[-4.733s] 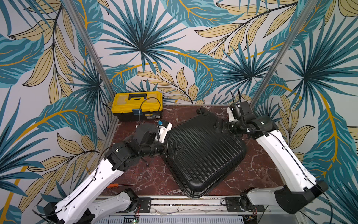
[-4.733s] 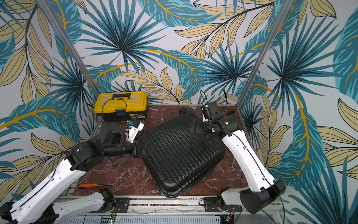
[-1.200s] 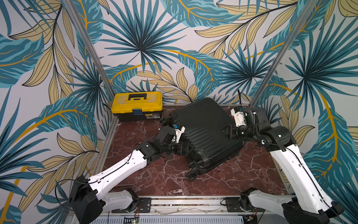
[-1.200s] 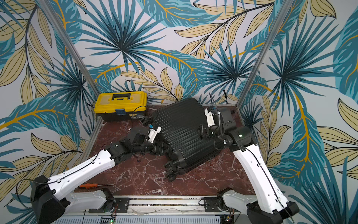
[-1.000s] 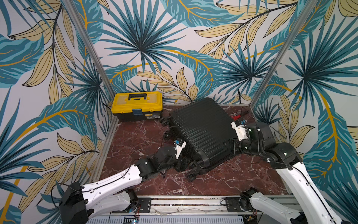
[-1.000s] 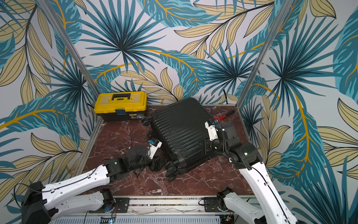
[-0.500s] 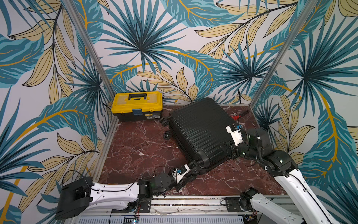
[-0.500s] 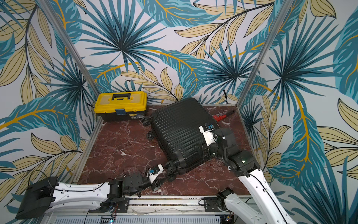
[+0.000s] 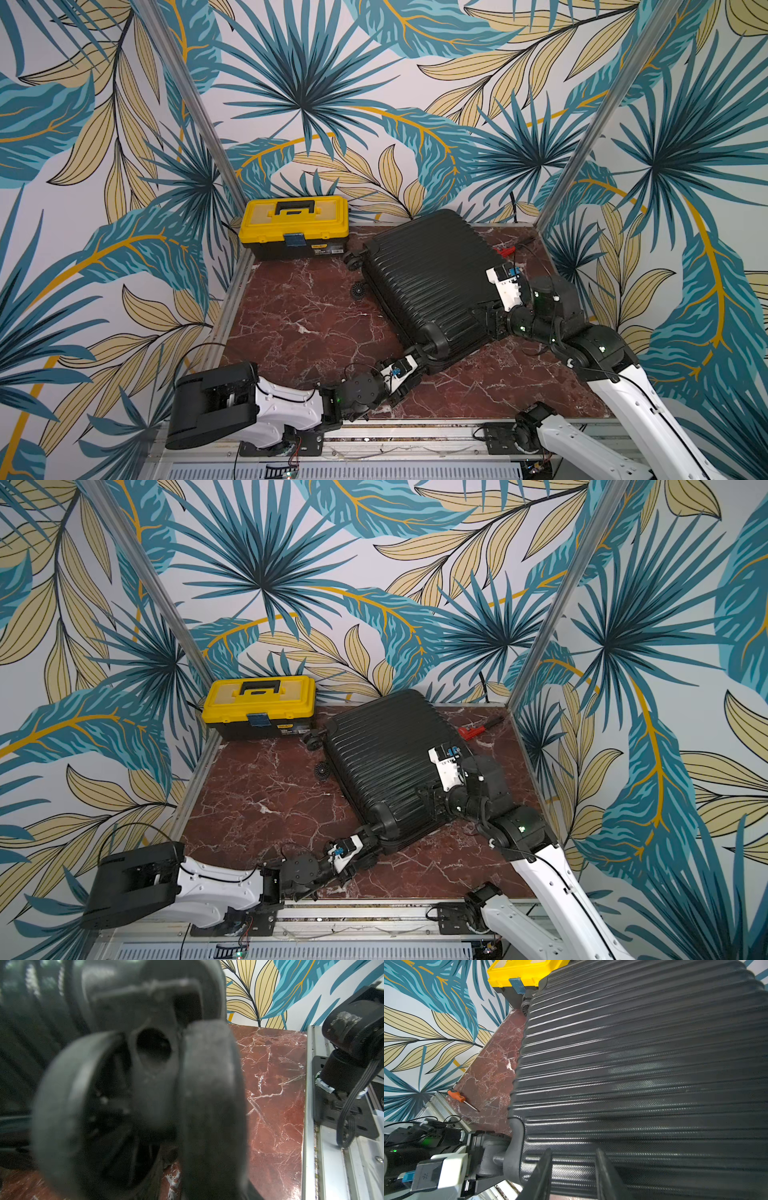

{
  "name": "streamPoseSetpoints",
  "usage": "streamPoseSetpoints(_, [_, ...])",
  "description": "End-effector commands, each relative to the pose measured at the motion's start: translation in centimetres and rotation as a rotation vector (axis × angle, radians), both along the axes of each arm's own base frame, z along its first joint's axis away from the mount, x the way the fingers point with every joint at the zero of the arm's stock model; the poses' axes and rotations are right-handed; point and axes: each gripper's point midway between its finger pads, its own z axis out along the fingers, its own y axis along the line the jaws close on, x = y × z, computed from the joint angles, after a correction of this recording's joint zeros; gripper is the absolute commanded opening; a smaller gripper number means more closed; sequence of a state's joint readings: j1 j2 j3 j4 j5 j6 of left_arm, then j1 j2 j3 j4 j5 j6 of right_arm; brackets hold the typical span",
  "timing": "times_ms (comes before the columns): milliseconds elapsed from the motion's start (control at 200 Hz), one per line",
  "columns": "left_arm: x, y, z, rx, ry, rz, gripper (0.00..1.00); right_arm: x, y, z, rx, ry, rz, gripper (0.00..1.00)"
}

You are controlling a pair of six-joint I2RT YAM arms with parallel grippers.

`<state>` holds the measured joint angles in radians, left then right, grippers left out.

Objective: Open the suitcase zippers
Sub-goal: Adjust the suitcase at the center of the board.

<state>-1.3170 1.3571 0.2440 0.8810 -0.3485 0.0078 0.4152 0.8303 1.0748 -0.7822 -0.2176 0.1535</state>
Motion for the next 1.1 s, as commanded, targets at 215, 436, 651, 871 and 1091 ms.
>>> streamPoseSetpoints(215, [1.7,-2.0,1.5,-0.059,-0.042,0.061,0.42,-0.1,-0.1,-0.8,0.008,0.017,-0.022,0.36])
streamPoseSetpoints(436, [2.9,-1.5,0.4,-0.052,-0.006,0.106,0.41,-0.5,-0.3,-0.7,-0.004,0.017,-0.016,0.36])
streamPoseSetpoints(651, [3.6,-2.0,0.3,-0.044,-0.009,0.107,0.33,-1.3,0.3,-0.8,0.021,0.045,0.024,0.35])
streamPoseSetpoints(871, [4.2,-2.5,0.1,-0.030,-0.016,0.102,0.10,-2.8,1.2,-1.4,0.012,0.096,0.081,0.33])
streamPoseSetpoints(1091, [4.1,-2.8,-0.9,-0.005,-0.007,0.089,0.00,-4.2,2.1,-1.8,-0.018,0.146,0.144,0.33])
